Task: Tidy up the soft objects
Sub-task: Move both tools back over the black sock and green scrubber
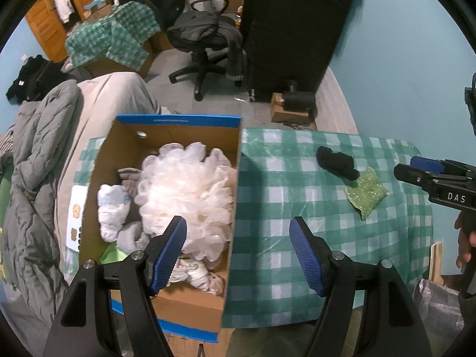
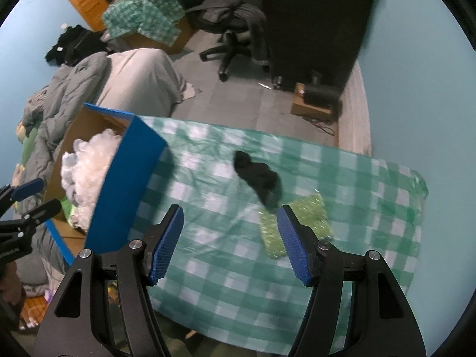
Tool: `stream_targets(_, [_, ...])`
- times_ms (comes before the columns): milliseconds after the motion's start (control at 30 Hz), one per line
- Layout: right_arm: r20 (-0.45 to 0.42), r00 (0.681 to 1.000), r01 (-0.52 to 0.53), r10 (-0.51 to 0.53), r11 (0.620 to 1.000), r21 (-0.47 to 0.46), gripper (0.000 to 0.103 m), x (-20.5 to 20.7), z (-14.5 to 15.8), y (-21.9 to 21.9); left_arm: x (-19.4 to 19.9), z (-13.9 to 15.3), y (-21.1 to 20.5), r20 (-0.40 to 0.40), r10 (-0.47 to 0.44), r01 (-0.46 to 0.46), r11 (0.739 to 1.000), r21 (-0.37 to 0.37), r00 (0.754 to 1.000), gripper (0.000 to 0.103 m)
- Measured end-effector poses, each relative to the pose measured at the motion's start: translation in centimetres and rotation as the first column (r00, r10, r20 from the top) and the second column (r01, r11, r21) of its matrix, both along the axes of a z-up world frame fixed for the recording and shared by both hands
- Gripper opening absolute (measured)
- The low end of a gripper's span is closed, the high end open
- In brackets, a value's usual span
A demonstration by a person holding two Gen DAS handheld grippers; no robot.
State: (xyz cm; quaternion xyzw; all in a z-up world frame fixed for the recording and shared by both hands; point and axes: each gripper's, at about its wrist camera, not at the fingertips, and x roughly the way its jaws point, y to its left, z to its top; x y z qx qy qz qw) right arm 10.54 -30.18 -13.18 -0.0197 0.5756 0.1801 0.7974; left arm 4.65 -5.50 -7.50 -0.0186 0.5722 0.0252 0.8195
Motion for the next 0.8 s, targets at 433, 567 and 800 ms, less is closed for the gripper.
stream_targets(433, [-0.030, 0.998, 0.061, -0.063, 0.997, -0.052, 0.066, 0.0, -2.4, -5.3, 1.7, -2.3, -4.3, -0.048, -0.103, 0.103, 0.995, -0.005, 0.994, 0.074])
stream_targets(567, [-0.040, 0.997, 0.061, -0.064, 0.996, -0.060, 0.066, 0.1, -3.6, -6.1, 2.5, -3.5, -5.6, -0.064, -0.137, 0.137, 0.991, -0.006, 0.989, 0.076])
stream_targets(800, [-0.057, 0.998, 0.025, -0.030, 0.997, -0.075, 0.066, 0.6, -6.2, -6.2, 3.8, -5.8, -7.1, -0.103, -0.159, 0.157, 0.987, -0.024, 0.982, 0.076])
